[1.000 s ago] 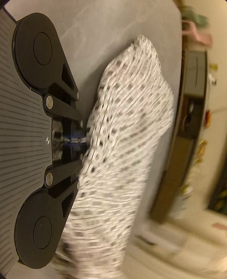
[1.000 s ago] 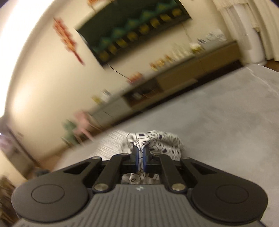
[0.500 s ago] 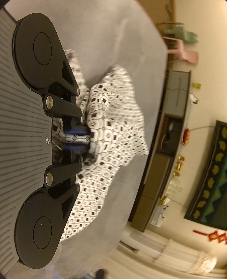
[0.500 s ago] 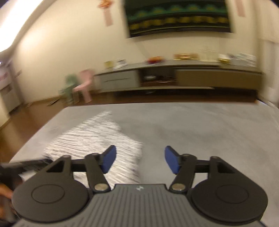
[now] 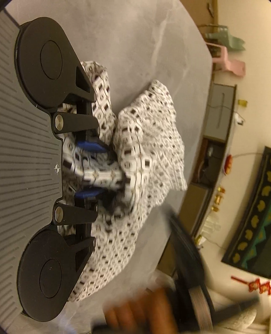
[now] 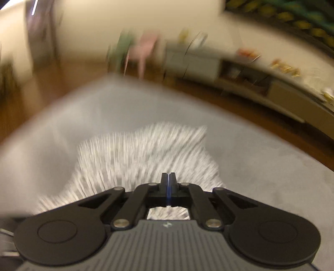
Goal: Fold clothes
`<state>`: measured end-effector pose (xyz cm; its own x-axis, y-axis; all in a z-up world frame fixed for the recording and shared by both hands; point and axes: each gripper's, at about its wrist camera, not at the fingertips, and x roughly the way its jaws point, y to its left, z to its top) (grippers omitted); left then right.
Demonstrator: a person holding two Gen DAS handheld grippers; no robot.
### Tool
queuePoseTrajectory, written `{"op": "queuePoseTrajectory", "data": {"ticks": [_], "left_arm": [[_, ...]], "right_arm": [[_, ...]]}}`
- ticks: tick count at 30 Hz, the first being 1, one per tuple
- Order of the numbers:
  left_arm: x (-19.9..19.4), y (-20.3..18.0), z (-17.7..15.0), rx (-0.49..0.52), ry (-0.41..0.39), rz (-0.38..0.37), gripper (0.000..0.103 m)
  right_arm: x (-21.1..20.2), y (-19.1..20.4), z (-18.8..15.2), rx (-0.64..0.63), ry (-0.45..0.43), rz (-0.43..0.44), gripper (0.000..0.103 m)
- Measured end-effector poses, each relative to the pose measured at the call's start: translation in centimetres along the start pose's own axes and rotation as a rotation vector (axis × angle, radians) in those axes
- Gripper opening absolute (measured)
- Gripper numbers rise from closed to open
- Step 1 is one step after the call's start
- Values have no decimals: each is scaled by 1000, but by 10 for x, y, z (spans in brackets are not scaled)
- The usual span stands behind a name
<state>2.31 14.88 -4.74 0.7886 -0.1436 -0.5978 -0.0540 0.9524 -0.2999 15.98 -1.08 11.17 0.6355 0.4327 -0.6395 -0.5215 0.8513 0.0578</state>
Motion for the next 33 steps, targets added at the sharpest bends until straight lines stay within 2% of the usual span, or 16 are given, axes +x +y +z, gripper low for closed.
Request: {"op": "queuePoseTrajectory", "data": {"ticks": [3,6,8,9,10,11,15,17,18,20,21,24,26,28,30,33], "left_arm": [[1,2,0,-27,-2,-14,13],[0,-14,-4,2,-12,-20,11],[-4,-25,-7,31,-27,-23,11],[-8,-29,-9,48,-37,-25,8],[-12,-33,-12,66,-50,-24,5],[-16,-36,-14,85,-61,-25,4],[-14,-40,-18,142,-75,-19,1],[-10,-38,-17,147,-76,-23,0],[-8,-34,-16,137,-70,-25,0],[-3,-25,-12,107,-59,-26,0],[-2,-20,-10,85,-56,-28,0],[-3,-5,-3,3,-44,-41,0],[-7,-1,0,-18,-45,-27,0],[-9,2,0,-29,-45,-1,0],[-11,3,0,-46,-44,18,0],[-19,-2,1,-53,-59,11,0]], "right_arm": [[-80,-56,-4,184,-157,-82,0],[-81,-77,-9,203,-91,-139,8],[-56,-60,-7,176,-24,-95,38],[-39,-43,-3,150,1,-61,79],[-21,-26,1,122,26,-30,97],[0,-6,5,86,55,-4,98],[84,63,15,-70,216,48,95],[102,72,15,-126,256,23,30],[104,73,14,-144,263,9,6],[105,72,14,-170,262,-18,5],[84,64,18,-142,204,-22,4],[-13,27,15,16,-17,-59,4],[-84,-22,-10,167,-148,-118,4],[-140,-76,-53,297,-213,-250,4],[-172,-124,-108,408,-188,-422,4],[-185,-174,-186,514,-31,-603,7]]}}
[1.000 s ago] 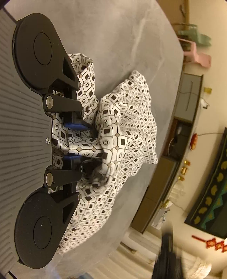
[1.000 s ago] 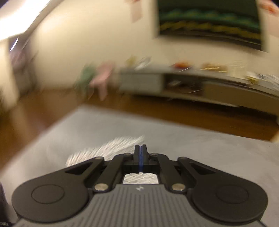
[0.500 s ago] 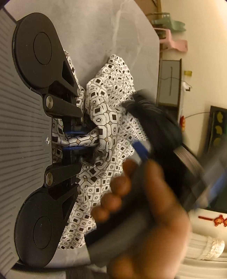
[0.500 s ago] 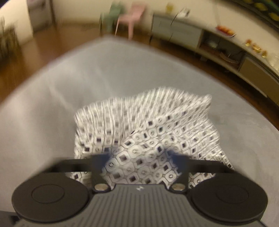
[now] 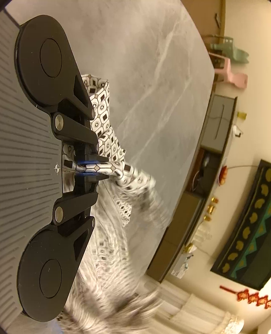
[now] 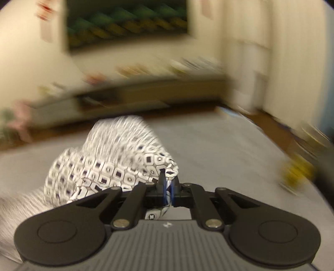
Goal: Fold clothes
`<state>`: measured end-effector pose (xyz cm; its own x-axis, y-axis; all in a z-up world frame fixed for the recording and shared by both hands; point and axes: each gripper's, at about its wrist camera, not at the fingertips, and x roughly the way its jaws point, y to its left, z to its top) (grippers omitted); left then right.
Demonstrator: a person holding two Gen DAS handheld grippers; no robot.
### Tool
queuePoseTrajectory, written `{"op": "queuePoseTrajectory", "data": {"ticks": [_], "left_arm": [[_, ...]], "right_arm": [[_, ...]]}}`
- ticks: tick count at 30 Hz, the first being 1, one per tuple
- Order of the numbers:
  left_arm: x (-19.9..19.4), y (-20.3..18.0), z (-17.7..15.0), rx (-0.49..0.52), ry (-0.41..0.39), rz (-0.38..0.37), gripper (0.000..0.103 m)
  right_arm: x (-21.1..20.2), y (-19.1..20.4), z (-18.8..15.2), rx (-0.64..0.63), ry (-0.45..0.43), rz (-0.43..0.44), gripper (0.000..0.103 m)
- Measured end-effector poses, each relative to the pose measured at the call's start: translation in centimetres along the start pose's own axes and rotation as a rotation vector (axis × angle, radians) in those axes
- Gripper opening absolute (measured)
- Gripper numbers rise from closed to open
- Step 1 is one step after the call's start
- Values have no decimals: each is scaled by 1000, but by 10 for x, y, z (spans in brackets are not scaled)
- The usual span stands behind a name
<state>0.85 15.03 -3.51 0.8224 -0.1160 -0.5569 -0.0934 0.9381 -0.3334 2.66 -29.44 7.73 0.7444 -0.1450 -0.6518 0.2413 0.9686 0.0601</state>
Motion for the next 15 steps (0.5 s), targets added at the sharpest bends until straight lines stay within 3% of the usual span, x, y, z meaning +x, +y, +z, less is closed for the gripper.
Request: {"op": "queuePoseTrajectory", "data": {"ticks": [1,3,6,9,11,13,15], "left_arm": [[-3,-4,0,7,-7,-6,0],[-11,-13,-2,53,-35,-4,0],[-23,-24,-10,104,-39,-28,0],[-33,-30,-16,142,-58,-34,2],[-36,-34,-22,169,-66,-28,19],[-31,-40,-26,186,-55,-21,42],[-22,-48,-25,215,-32,-28,47]], "right_arm": [[4,-15,-13,-4,44,-20,13],[-3,-31,-29,-3,22,-52,25],[-18,-42,-38,26,-50,-48,52],[-19,-31,-31,-1,-105,12,61],[-15,-20,-24,-30,-120,69,71],[0,-1,-20,-100,-83,151,90],[32,25,-21,-233,12,229,92]]}}
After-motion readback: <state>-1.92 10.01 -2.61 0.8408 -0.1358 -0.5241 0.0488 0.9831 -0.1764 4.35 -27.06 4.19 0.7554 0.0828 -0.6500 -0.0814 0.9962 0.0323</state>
